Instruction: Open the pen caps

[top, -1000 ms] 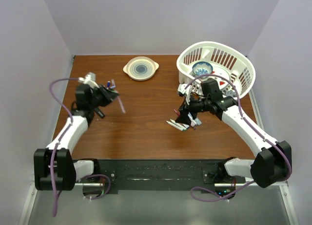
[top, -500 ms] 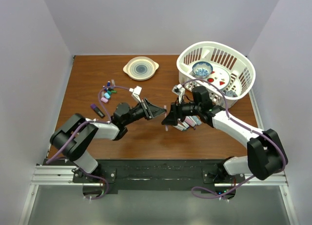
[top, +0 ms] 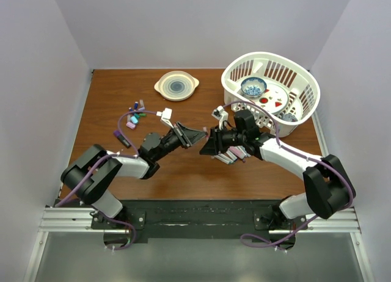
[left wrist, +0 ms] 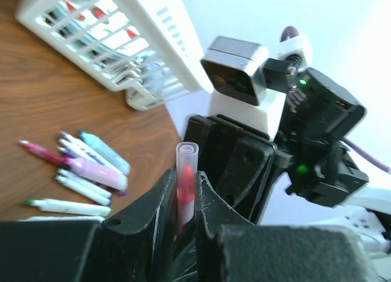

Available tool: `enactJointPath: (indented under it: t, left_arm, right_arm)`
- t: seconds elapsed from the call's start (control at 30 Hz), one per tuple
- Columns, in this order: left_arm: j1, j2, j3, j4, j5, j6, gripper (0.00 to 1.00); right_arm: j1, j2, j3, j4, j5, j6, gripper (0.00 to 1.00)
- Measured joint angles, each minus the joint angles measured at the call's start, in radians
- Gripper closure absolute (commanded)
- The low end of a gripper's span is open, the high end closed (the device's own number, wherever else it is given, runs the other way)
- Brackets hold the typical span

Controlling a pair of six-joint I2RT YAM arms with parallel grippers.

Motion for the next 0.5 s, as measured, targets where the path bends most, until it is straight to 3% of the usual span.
enactJointPath:
  t: [0.07, 0.1, 0.17, 0.3, 0.37, 0.5]
  left_arm:
    - [0.000, -0.020, -0.012, -0.020, -0.023, 0.011, 1.00]
    - [0.000, -0.029, -0.018, -0.031, -0.037, 0.014, 1.00]
    - [-0.003, -0.050, -0.026, -0.045, -0.050, 0.014, 0.96]
    - [-0.005, -0.066, -0.029, -0.047, -0.058, 0.028, 0.58]
    - [-0.005, -0.068, -0.029, -0.042, -0.056, 0.042, 0.52]
    - [-0.005, -0.068, -0.029, -0.042, -0.048, 0.055, 0.52]
  right_arm:
    - [0.000, 0.000, 0.002, 0.003, -0.008, 0.001, 0.97]
    - [0.002, 0.000, 0.003, 0.003, -0.010, 0.000, 1.00]
    - [0.006, 0.000, 0.006, 0.003, -0.018, -0.001, 1.00]
    - [0.006, 0.001, 0.026, -0.020, -0.035, -0.038, 1.00]
    - [0.005, 0.011, 0.047, -0.049, -0.051, -0.074, 1.00]
    - [0.005, 0.039, 0.075, -0.094, -0.096, -0.139, 1.00]
